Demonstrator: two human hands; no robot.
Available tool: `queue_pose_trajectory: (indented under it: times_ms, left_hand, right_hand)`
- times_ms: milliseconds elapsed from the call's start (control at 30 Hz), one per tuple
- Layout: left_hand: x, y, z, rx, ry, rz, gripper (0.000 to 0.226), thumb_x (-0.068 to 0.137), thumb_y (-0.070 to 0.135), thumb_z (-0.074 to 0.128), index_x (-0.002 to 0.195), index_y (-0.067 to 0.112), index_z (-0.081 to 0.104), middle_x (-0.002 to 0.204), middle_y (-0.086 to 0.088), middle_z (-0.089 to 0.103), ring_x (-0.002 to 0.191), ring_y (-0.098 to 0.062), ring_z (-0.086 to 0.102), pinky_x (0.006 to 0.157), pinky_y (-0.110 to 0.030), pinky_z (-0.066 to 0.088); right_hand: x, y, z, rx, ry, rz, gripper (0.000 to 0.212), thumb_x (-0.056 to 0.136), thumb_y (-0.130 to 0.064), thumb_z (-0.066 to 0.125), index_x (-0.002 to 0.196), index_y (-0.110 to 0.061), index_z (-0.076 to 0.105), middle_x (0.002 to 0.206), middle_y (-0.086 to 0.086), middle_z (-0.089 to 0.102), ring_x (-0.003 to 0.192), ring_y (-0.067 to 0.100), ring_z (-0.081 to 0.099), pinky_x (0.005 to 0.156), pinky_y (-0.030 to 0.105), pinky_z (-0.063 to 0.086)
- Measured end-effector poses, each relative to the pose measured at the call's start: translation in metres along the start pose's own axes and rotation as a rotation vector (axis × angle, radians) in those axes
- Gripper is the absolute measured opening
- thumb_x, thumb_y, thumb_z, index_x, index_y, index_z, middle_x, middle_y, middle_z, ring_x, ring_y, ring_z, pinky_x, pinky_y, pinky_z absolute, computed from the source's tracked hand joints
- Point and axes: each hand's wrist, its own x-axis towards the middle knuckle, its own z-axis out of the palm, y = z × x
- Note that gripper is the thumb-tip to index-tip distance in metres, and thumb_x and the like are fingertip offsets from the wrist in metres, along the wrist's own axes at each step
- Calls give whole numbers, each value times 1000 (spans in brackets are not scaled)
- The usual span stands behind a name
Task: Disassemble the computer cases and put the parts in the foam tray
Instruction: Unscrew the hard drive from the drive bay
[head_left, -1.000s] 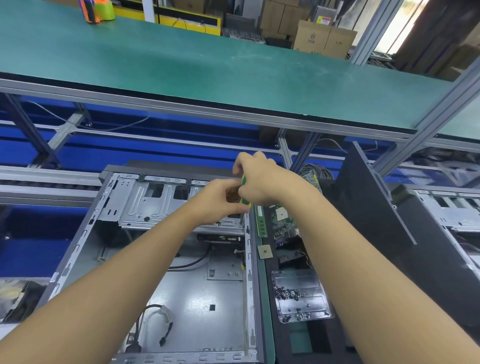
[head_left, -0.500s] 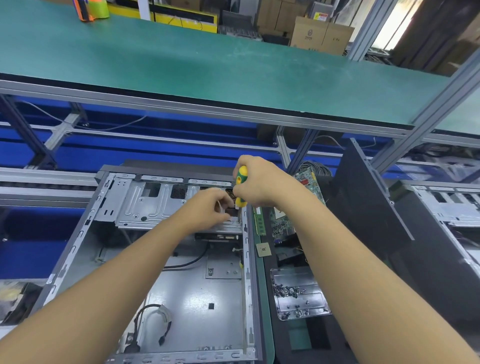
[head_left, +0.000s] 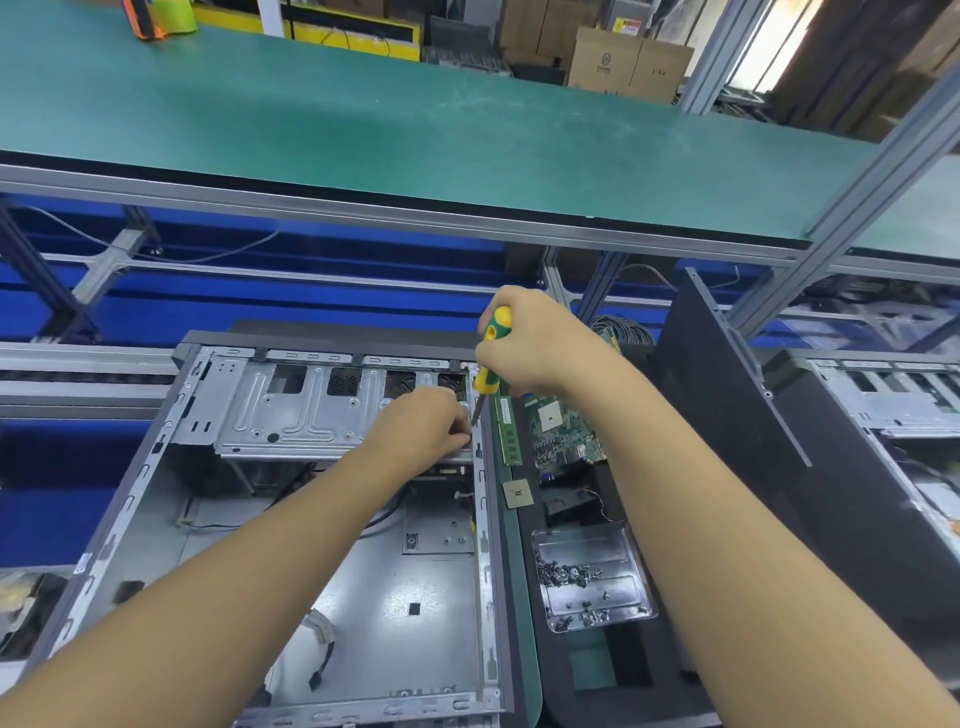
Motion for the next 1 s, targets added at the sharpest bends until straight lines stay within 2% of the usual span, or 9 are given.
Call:
queue_pose_trajectory:
  times_ms: [133,200,300,433,533,667,867,1000]
  left_hand:
    - [1,5,3,137,-19,56,20,94,25,57,97,14,74,99,2,57,84,-22,62,63,-30,43]
    - [2,7,5,207,-15,69,22,96,26,53,90,10,67,99,-4,57,82,-26,63,62,-32,42]
    - [3,7,11,287,12,78,22,98,28,45,80,16,47,93,-5,53,76,-25,59,63,-33,39]
    - [2,6,15,335,38,72,19,100,31,42,84,20,42,86,3,42,66,-20,44,64,-30,34]
    - [3,2,15,262,14,75,19,99,31,43,86,19,47,87,3,44,70,-20,49,69,-32,40]
    - [-1,-8,5,-48,-97,100,9,94,24,55,87,23,51,95,0,52,82,-19,54,80,-37,48]
    - [-10,-13,5,-216,-38,69,1,91,20,64,90,20,65,100,-3,58,84,-16,57,81,-31,49]
    - [-11,-14,3,-312,-22,44,25,87,18,69,73,36,59,98,-1,61,84,-14,58,79,-28,49]
  right_hand:
    - [-4,2,-4,43,3,-3,23,89,-19,62,111,-16,55,101,10,64,83,31,71,72,49,62]
    - [-5,2,-4,43,6,-4,24,89,-19,62,112,-16,55,101,10,64,84,32,71,72,50,62]
    - [-5,2,-2,72,-3,-2,24,89,-19,61,112,-16,55,102,11,64,84,33,72,68,50,62]
    - [-5,2,-2,85,4,0,23,88,-18,62,110,-16,55,102,14,65,83,35,72,67,52,62]
    - [-4,3,-3,105,13,4,24,88,-17,63,111,-15,55,101,14,64,83,36,73,67,52,62]
    - [-2,4,0,106,9,-2,25,89,-19,63,112,-16,54,102,14,64,85,36,72,67,52,62]
    - [3,0,6,53,-6,-17,23,88,-22,62,109,-16,54,96,11,66,79,33,72,69,48,62]
    - [5,-1,10,16,-29,-10,24,88,-23,61,108,-15,54,95,11,67,75,31,74,70,47,63]
